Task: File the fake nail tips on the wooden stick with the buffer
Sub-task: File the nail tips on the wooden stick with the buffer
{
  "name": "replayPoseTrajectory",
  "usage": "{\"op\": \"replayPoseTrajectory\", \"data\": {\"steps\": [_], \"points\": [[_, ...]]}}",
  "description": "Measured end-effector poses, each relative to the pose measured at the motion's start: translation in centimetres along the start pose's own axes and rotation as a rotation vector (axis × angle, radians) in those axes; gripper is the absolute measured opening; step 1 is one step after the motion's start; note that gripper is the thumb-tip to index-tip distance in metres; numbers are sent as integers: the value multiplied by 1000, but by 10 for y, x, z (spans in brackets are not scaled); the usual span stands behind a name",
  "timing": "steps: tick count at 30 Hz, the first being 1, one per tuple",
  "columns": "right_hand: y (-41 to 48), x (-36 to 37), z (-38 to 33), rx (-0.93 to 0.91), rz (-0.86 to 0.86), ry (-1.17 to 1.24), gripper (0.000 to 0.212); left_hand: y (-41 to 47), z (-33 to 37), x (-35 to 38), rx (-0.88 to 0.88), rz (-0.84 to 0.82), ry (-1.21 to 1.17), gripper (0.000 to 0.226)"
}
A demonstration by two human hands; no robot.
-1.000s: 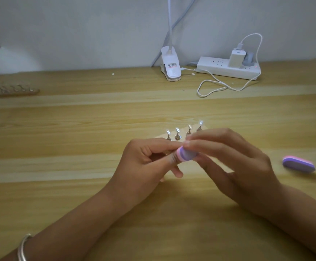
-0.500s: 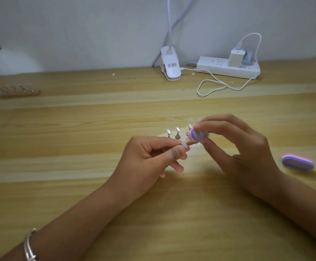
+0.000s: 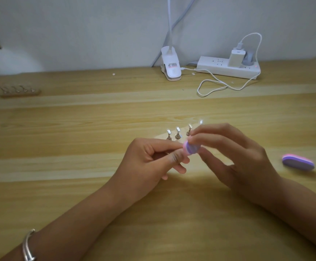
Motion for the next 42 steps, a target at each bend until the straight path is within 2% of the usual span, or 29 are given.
{"op": "replayPoseTrajectory", "data": {"steps": [3, 8, 13, 18, 21, 24, 27, 32, 37, 40, 42], "points": [[0, -3, 7, 82, 51, -18, 17, 1, -1, 0, -21, 4, -8, 14], [0, 0, -4, -43, -5, 10, 14, -1, 1, 2, 3, -13, 12, 15], [1, -4, 5, 64, 60, -39, 15, -1, 3, 0, -19, 0, 3, 17], [1, 2, -5, -46, -14, -63, 13, -1, 3, 2, 2, -30, 43, 19], [1, -2, 5, 41, 17, -119, 17, 0, 2, 1, -25, -33, 12, 21], [1, -3, -2, 36, 54, -54, 17, 1, 2, 2, -21, -60, 16, 22], [0, 2, -9, -52, -24, -55, 21, 0, 3, 2, -16, -100, 22, 22], [1, -5, 1, 35, 47, -72, 22, 1, 3, 0, -46, -114, 8, 24], [-1, 2, -5, -39, -28, -13, 28, -1, 2, 2, -28, -132, 46, 25], [0, -5, 4, 38, 34, -20, 24, 0, 2, 1, -30, -123, 53, 24], [1, -3, -1, 24, 42, 18, 25, 0, 3, 2, -18, -129, 72, 24]]}}
Point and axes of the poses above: each hand's wrist, its own y-axis towards the middle knuckle, its own x-axis out of the palm, z = x × y, the point moved 2 cm from there along y, towards the middle knuckle, and after that the axes turned 14 degrees about -x, right-handed, at the moved point
